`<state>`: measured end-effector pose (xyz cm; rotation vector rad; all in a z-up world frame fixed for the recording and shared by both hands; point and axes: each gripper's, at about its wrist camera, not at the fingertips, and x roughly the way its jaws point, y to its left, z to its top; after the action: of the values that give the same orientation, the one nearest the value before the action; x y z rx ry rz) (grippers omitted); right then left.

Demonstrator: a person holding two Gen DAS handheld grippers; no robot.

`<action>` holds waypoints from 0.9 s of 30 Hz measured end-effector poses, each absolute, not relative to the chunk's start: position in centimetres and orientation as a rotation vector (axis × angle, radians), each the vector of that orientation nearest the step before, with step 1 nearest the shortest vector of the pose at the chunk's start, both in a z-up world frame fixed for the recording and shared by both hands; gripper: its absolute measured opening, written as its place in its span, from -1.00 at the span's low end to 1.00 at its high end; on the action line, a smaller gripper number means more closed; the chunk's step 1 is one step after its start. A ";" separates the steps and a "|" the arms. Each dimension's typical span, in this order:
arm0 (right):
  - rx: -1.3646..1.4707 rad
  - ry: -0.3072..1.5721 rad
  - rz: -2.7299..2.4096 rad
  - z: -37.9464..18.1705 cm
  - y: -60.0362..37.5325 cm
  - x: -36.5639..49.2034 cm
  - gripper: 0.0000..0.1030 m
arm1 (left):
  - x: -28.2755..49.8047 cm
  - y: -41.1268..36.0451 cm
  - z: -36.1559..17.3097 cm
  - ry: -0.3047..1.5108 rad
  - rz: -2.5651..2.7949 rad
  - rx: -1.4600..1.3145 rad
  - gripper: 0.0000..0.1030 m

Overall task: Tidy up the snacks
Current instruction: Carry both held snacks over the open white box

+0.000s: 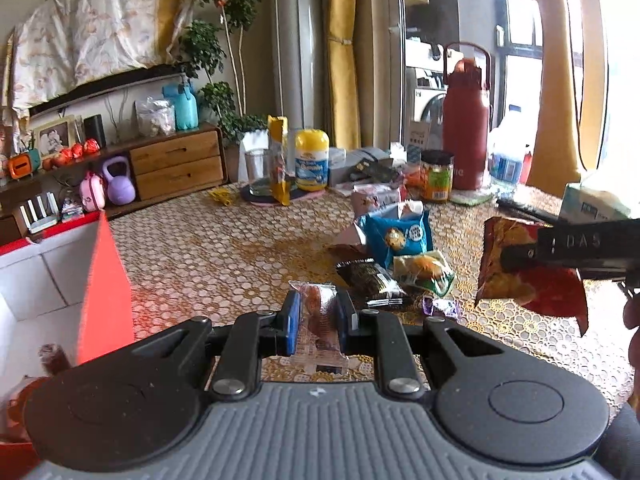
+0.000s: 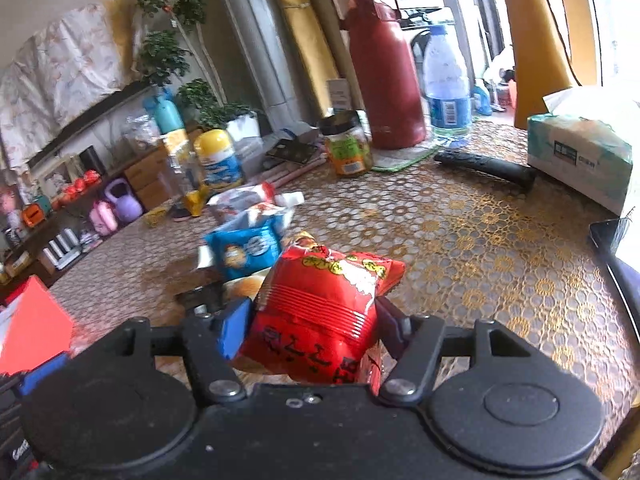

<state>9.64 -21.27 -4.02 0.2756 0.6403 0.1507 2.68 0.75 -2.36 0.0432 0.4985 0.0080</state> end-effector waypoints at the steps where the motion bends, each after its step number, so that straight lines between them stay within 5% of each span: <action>1: 0.273 0.636 0.162 -3.8 -21.0 9.2 0.26 | 2.4 0.9 -2.1 0.494 0.011 0.041 -0.65; 27: 0.142 0.556 0.514 0.9 -10.1 2.5 0.26 | -5.2 8.5 2.4 0.370 0.217 -0.039 -0.65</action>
<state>2.47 -10.06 0.87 0.1415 0.5561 0.5139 -5.15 8.53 2.44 -0.0393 0.3698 0.2169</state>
